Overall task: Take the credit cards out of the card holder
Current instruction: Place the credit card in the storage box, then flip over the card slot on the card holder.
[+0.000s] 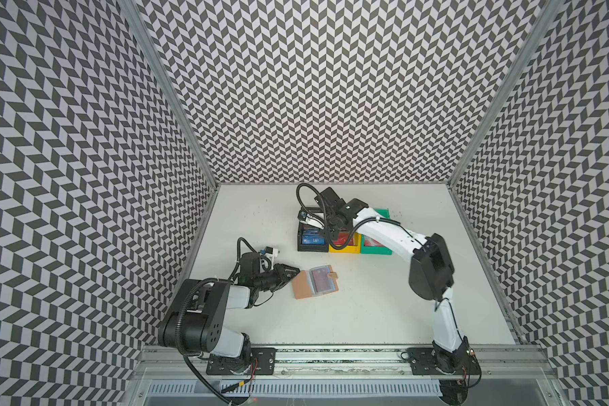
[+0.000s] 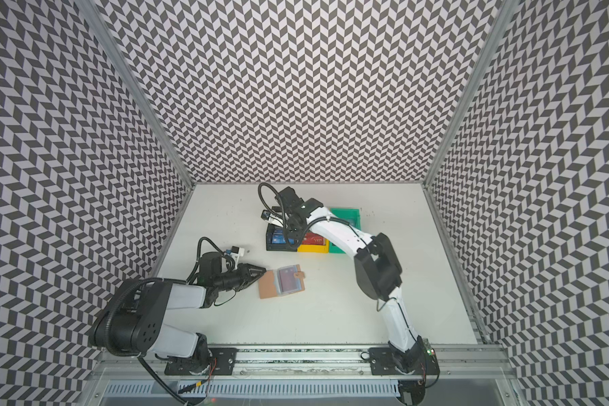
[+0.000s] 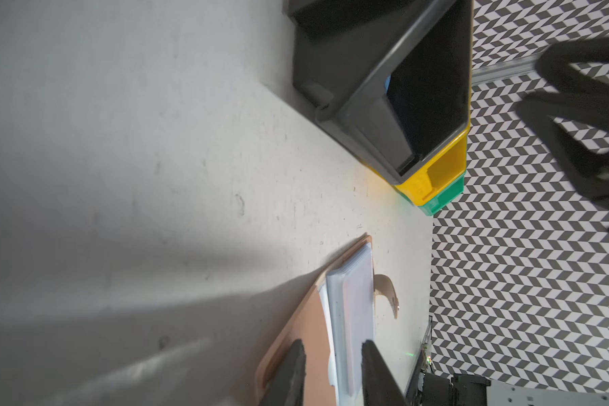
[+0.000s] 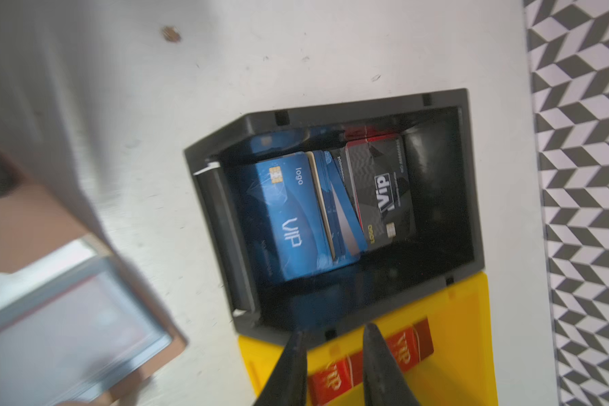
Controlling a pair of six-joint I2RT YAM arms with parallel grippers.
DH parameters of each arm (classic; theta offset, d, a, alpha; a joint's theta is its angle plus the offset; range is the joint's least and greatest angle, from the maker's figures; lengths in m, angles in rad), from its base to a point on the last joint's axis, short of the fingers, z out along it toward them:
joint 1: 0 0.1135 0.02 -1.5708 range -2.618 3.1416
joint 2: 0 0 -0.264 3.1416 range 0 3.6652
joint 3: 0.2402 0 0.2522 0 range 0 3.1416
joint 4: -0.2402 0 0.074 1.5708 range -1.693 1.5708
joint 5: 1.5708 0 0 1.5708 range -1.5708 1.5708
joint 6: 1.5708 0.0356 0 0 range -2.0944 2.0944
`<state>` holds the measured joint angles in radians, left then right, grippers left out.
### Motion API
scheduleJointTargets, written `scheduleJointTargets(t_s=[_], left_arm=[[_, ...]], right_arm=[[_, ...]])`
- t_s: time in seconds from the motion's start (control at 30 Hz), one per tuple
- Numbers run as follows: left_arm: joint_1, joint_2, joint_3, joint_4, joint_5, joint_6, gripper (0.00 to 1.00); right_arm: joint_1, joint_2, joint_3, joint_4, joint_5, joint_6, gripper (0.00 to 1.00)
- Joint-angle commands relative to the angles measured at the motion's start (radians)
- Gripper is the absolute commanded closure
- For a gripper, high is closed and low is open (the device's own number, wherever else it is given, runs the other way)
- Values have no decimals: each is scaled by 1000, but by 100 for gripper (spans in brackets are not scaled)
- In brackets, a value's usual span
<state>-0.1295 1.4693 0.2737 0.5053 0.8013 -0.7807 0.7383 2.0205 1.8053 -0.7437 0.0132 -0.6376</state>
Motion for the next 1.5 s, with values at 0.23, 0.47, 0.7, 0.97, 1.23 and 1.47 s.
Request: scheduleJointTargets(t_s=[0.23, 0.47, 0.7, 0.97, 1.23, 1.47], left_arm=[[-59, -34, 17, -121, -93, 63, 70], [-78, -7, 13, -145, -151, 83, 70], [-84, 19, 3, -133, -178, 84, 70], [-84, 58, -3, -102, -164, 84, 71], [-84, 83, -9, -86, -163, 87, 71], [-83, 104, -6, -70, -159, 87, 71]], right_arm=[[9, -393, -592, 415, -380, 575, 85], [9, -352, -772, 561, -445, 722, 87], [9, -247, -748, 579, -494, 735, 90], [7, -189, -742, 581, -482, 739, 92], [-15, -183, -767, 580, -453, 751, 96], [-36, -161, -780, 565, -436, 731, 97]])
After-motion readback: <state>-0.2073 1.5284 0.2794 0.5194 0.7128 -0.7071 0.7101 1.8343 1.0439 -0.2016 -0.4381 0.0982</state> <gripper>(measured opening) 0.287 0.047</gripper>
